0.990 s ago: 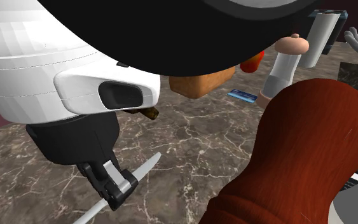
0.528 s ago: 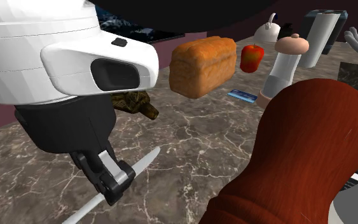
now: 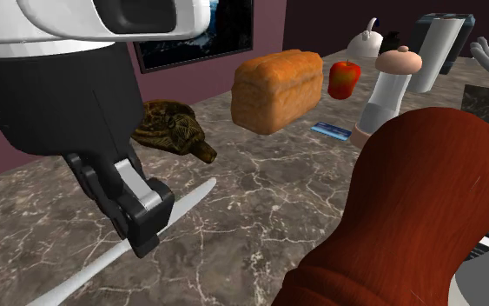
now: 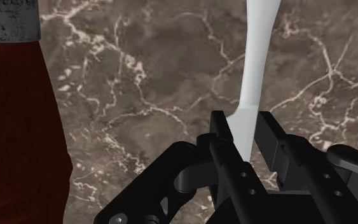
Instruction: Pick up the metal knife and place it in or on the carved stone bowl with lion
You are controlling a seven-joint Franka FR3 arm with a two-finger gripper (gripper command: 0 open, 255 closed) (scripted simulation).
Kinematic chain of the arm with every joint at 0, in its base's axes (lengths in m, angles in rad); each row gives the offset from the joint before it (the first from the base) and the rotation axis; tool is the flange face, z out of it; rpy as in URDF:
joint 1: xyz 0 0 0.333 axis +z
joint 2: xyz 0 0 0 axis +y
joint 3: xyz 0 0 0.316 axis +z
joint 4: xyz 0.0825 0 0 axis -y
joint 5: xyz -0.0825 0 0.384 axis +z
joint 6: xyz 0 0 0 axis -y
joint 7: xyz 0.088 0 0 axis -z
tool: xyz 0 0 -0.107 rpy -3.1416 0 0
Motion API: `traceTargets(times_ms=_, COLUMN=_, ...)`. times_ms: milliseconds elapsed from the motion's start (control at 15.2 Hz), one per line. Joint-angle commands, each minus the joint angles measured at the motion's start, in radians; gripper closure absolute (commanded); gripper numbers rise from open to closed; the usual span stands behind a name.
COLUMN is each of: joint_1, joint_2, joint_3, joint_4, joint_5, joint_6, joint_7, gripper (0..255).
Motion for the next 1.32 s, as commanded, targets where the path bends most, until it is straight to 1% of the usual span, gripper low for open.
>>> traceTargets(times_ms=0, joint_1=-0.025, joint_2=-0.028, joint_3=0.022, joint_4=0.01, joint_5=0.033, joint_6=-0.02, joint_7=-0.021, gripper=255)
traceTargets(times_ms=396, joint_1=-0.085, joint_2=-0.106, joint_3=0.068, joint_4=0.057, joint_5=0.121, joint_6=-0.089, joint_7=-0.083, gripper=255)
traceTargets(times_ms=660, joint_1=-0.114, joint_2=-0.161, joint_3=0.081, joint_4=0.094, joint_5=0.181, joint_6=-0.139, joint_7=-0.126, gripper=255)
traceTargets(times_ms=990, joint_1=-0.129, joint_2=-0.22, joint_3=0.074, joint_4=0.146, joint_5=0.241, joint_6=-0.205, joint_7=-0.17, gripper=255)
traceTargets(times_ms=1254, joint_1=-0.13, joint_2=-0.249, joint_3=0.061, joint_4=0.191, joint_5=0.27, joint_6=-0.259, joint_7=-0.191, gripper=255)
